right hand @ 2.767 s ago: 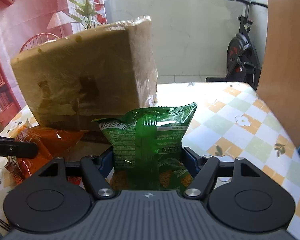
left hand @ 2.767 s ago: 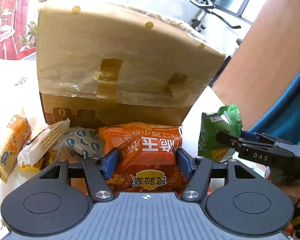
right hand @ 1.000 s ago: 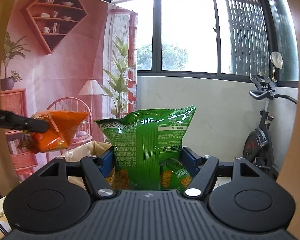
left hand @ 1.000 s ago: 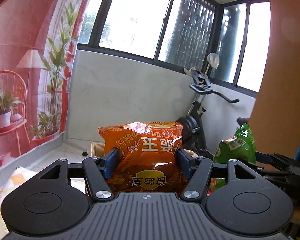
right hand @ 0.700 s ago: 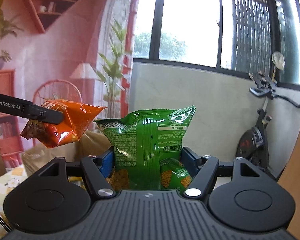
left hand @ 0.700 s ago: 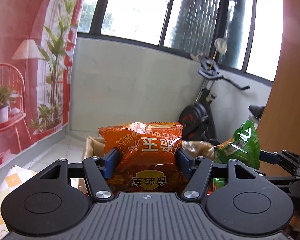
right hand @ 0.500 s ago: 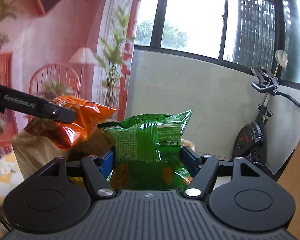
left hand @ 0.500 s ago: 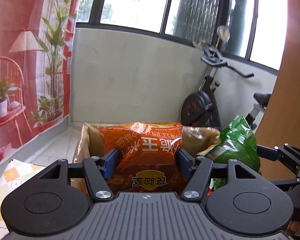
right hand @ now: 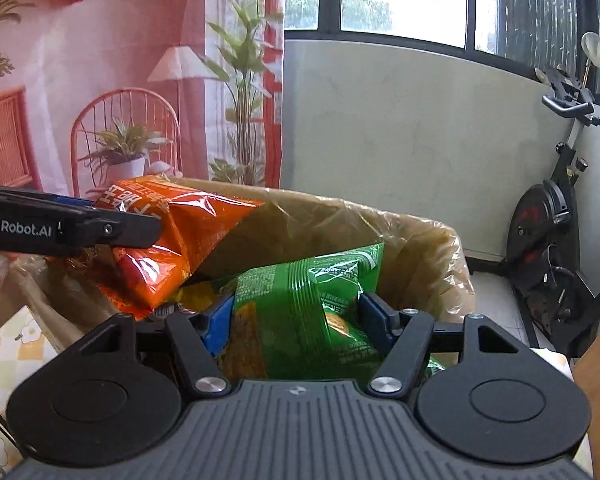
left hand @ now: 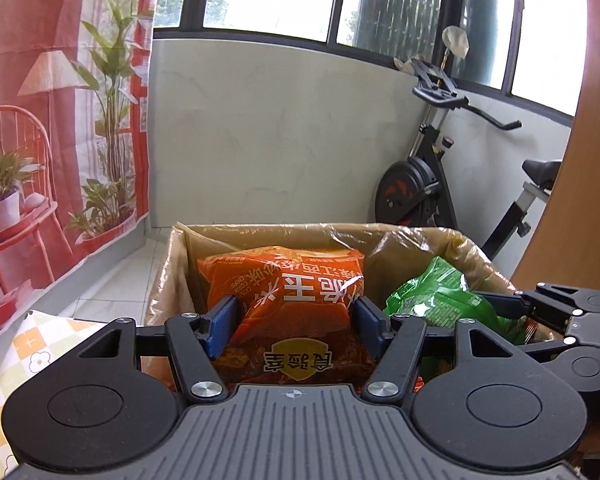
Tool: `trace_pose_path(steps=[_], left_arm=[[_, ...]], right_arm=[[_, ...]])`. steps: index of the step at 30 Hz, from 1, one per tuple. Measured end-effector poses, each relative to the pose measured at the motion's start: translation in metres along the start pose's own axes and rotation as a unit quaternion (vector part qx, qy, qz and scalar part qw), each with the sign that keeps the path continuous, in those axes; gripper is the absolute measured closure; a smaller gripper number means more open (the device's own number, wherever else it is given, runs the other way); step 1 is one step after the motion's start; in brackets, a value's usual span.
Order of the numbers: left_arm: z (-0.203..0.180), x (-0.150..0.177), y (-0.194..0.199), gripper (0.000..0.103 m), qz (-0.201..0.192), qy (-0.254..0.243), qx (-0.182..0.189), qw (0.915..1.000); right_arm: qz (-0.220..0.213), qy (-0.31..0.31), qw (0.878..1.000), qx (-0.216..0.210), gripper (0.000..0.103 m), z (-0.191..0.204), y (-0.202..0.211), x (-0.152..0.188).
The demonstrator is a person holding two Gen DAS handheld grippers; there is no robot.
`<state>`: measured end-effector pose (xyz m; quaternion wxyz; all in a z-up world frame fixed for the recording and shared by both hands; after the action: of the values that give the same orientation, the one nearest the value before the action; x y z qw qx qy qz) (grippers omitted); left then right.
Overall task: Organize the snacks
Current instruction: 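Carry the green bag and orange bag over the box and release both inside, then move both tools back down to the snacks beside the box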
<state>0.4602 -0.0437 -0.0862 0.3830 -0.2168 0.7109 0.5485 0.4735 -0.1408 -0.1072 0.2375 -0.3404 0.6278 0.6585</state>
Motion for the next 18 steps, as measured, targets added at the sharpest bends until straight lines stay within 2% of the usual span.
trace_pose_path(steps=[2,3,5,6,7,11,18], left_arm=[[0.0,-0.001,-0.001,0.033,-0.001,-0.004,-0.004,1.0],[0.001,-0.002,-0.001,0.024,0.0,-0.004,-0.01,0.9999],[0.005,-0.005,0.003,0.018,-0.009,-0.002,-0.021,0.9997],[0.007,-0.006,0.007,0.018,-0.012,0.0,-0.022,0.9997],[0.008,-0.006,0.01,0.018,-0.012,0.003,-0.02,0.9997],[0.01,-0.004,0.028,0.018,-0.013,0.016,-0.011,0.9997],[0.013,0.009,0.073,0.018,-0.013,0.011,-0.009,0.9998]], right_arm=[[0.001,-0.001,1.0,-0.002,0.035,-0.002,-0.001,-0.001],[-0.001,-0.001,1.0,-0.003,0.034,-0.002,0.001,-0.002],[-0.008,0.006,1.0,0.004,0.031,-0.002,0.011,0.003],[-0.01,0.009,1.0,0.011,0.022,-0.002,0.015,0.003],[-0.011,0.008,1.0,0.018,0.018,-0.002,0.019,0.003],[-0.034,0.004,0.999,0.015,0.018,0.004,0.043,0.008],[-0.057,-0.022,0.998,0.008,0.018,0.007,0.087,0.026]])
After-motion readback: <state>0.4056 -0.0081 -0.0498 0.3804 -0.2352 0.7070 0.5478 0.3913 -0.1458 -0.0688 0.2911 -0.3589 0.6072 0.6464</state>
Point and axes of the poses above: each gripper's, at about its wrist camera, not at the fingertips, and y roughly against the way its jaws point, z to its left, x to its underside, the point moved 9 cm from there along -y, roughly the way its jaws point, and after that the axes turned 7 degrees about z, right-handed, at the moved point
